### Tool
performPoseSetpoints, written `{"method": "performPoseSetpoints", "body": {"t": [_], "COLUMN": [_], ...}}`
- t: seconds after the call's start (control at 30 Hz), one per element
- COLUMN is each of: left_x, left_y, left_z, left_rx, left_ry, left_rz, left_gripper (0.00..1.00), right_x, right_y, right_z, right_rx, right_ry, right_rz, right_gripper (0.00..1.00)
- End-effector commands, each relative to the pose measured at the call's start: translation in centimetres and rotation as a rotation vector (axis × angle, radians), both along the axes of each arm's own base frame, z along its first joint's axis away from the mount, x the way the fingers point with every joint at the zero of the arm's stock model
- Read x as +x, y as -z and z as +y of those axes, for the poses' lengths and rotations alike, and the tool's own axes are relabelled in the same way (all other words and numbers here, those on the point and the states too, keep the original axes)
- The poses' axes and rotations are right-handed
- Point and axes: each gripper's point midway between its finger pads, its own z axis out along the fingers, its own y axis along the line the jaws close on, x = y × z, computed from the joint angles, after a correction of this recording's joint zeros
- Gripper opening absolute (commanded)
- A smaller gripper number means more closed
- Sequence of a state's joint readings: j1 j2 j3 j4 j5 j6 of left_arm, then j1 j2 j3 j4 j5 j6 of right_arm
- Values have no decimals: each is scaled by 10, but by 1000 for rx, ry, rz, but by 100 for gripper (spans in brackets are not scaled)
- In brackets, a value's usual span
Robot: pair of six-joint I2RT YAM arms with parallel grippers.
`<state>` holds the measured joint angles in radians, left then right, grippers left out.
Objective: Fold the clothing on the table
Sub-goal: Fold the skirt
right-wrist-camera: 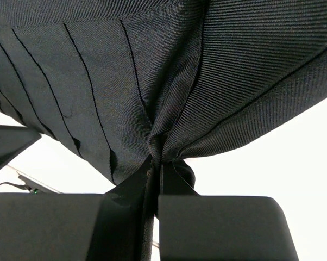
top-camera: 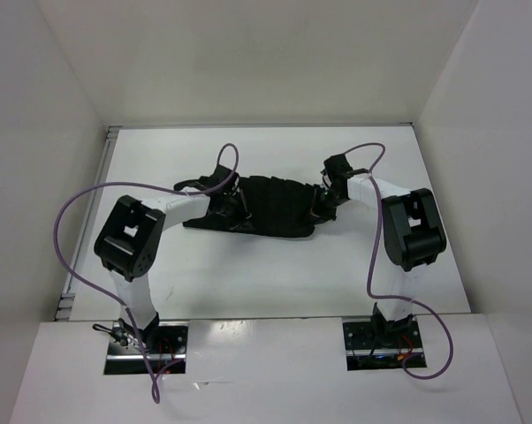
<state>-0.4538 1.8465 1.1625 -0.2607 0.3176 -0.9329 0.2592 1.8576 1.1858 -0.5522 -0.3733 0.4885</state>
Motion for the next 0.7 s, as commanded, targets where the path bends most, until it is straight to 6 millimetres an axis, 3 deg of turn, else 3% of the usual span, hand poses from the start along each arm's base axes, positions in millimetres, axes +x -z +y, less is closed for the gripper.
{"method": "performPoseSetpoints", "body": {"t": [0.0, 0.13, 0.33, 0.53, 0.57, 0.67], "left_x": [10, 13, 14, -4, -1, -14], "left_y": [10, 28, 42, 44, 39, 32], "left_z": [-2, 7, 4, -55, -69, -97], "left_rx": [25, 95, 137, 118, 97, 64], "left_ry": [-31, -63, -43, 113, 134, 214], "left_rz": [-5, 15, 19, 16, 3, -3], "left_gripper": [1, 0, 0, 0, 0, 0], "right_x": [8, 8, 6, 0, -2, 1], "right_y": [-9, -11, -24, -55, -59, -83], "right_z": [-3, -5, -10, -20, -23, -25], "right_rx": [-23, -34, -59, -92, -103, -99], "right_ry": [-9, -14, -11, 9, 14, 23], "right_rz": [-29, -35, -65, -124, -128, -184], "right_gripper": [0, 0, 0, 0, 0, 0]}}
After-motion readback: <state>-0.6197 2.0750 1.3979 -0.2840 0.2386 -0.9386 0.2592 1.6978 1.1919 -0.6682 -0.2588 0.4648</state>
